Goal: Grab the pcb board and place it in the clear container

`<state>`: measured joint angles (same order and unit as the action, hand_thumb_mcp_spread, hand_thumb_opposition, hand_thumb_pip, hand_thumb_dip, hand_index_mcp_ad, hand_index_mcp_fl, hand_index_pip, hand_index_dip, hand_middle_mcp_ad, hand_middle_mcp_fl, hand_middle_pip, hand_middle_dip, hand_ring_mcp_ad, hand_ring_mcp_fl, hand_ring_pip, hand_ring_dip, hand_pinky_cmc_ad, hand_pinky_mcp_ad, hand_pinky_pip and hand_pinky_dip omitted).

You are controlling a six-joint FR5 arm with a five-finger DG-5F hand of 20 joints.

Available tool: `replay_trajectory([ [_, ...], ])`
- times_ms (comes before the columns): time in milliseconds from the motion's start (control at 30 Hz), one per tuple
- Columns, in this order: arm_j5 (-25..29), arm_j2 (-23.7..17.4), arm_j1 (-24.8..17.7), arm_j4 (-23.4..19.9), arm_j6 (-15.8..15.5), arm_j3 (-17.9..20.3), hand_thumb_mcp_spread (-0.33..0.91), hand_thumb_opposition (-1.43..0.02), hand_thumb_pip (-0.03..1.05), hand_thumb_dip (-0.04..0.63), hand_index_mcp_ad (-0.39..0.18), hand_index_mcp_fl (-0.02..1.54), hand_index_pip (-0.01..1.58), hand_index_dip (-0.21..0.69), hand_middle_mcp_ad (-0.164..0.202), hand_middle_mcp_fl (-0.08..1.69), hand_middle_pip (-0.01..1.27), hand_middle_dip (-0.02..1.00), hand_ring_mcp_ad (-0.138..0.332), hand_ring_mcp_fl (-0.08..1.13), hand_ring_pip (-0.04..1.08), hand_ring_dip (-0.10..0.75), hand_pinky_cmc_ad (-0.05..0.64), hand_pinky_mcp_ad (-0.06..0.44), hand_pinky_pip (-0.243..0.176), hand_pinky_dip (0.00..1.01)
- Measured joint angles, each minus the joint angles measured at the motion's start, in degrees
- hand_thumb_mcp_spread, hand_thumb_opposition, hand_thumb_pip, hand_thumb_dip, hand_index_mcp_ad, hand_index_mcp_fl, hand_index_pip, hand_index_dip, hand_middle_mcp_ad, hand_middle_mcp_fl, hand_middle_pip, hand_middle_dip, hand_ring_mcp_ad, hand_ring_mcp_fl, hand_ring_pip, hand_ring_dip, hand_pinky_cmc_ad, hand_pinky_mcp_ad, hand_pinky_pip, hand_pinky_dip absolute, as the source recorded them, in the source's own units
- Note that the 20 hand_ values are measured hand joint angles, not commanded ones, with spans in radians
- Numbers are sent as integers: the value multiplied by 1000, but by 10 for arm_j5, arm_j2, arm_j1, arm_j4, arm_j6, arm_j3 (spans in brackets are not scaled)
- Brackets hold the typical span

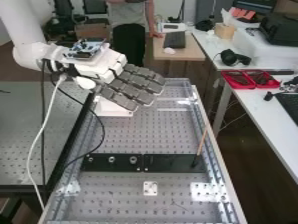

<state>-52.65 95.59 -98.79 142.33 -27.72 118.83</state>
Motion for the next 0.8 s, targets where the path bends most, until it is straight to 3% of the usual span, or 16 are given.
replay_trajectory([
  [367, 84, 55, -15, -101, 0, 21, 417, -679, 290, 84, -23, 140, 129, 445, 143, -10, 124, 65, 175, 26, 80, -31, 265, 164, -124, 236],
  [633, 128, 104, -21, -137, 20, 15, 450, -695, 314, 129, -28, 138, 494, 401, 140, -7, 126, 77, 175, 19, 75, -21, 265, 164, -124, 206],
  [800, 145, 127, -26, -138, 24, 0, 447, -709, 316, 133, -38, 120, 696, 356, 143, -10, 126, 77, 175, 17, 75, -21, 265, 166, -124, 206],
])
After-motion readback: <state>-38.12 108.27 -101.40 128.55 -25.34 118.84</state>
